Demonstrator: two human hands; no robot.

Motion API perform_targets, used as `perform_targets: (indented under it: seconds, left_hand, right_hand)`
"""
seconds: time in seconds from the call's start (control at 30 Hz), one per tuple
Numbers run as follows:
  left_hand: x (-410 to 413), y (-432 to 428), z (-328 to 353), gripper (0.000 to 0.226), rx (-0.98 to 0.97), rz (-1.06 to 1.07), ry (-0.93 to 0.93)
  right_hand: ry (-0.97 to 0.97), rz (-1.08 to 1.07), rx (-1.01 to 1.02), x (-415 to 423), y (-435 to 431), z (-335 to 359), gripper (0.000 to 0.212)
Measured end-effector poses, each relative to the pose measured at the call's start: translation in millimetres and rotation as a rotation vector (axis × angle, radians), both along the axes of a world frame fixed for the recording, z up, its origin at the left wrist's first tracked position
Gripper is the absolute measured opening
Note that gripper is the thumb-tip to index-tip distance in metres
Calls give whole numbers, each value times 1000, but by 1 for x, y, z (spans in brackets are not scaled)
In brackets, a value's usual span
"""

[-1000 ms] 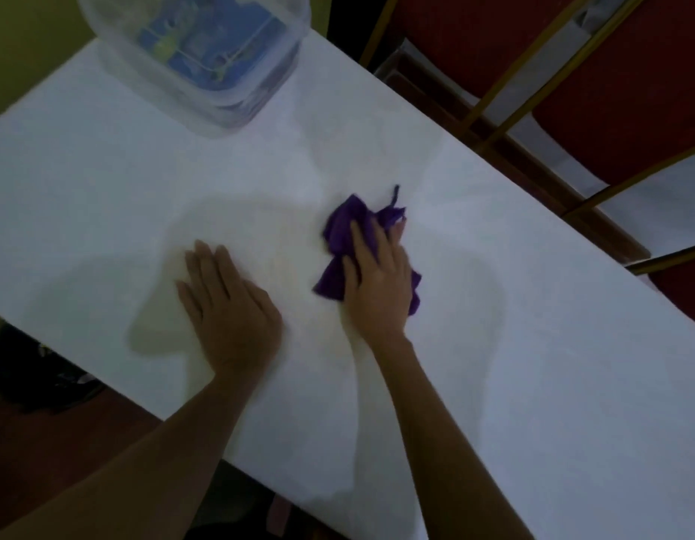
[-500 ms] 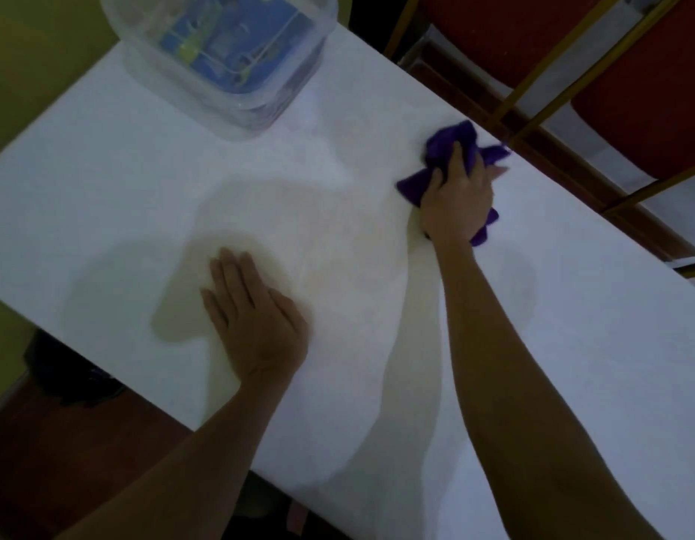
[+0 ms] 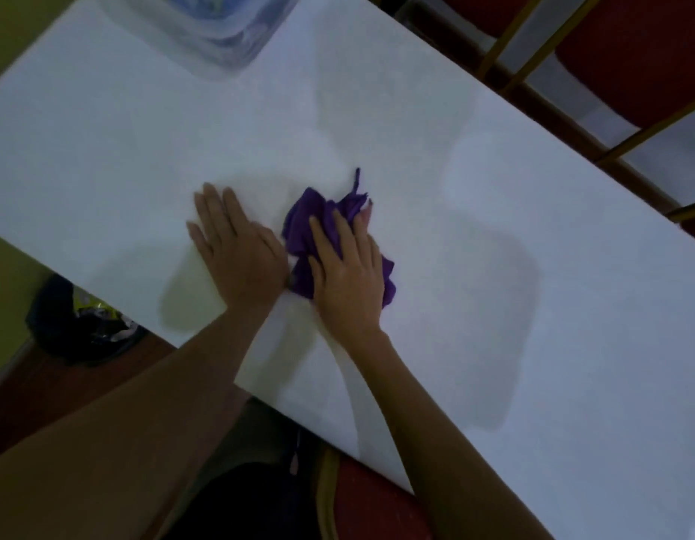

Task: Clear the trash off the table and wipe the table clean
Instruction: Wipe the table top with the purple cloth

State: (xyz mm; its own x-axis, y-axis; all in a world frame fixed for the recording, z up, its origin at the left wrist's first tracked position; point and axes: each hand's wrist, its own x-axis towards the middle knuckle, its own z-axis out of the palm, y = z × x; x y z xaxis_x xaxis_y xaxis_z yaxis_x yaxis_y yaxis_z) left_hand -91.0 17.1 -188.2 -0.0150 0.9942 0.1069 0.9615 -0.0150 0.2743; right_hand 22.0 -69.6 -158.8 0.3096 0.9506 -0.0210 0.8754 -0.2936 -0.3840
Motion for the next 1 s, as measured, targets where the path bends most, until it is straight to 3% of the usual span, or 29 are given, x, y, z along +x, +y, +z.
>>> perform_targets:
  seconds: [0.1, 0.3, 0.37, 0.5, 0.63, 0.77, 1.0]
  left_hand:
    - [-3, -1, -3, 52, 30, -24, -17]
    - [-19, -22, 28, 57, -272, -192, -118]
    - [-23, -52, 48, 52, -377, -266, -224]
    - [-18, -165, 96, 37, -382, -396, -518]
    - [-21, -236, 106, 35, -517, -588, -509]
    - [-25, -227, 108, 42, -617, -572, -408]
    - [-19, -225, 117, 44, -738, -618, -239]
  right_hand:
    - [20, 83, -42, -20, -68, 7, 57]
    - [81, 333, -128, -24, -175, 15, 51]
    - [80, 377, -155, -20, -197, 21, 48]
    - [78, 289, -102, -2, -227, 47, 34]
    - [128, 168, -130, 18, -250, 71, 31]
    - [149, 121, -259, 18, -264, 72, 40]
    - [115, 122, -226, 9, -273, 74, 41]
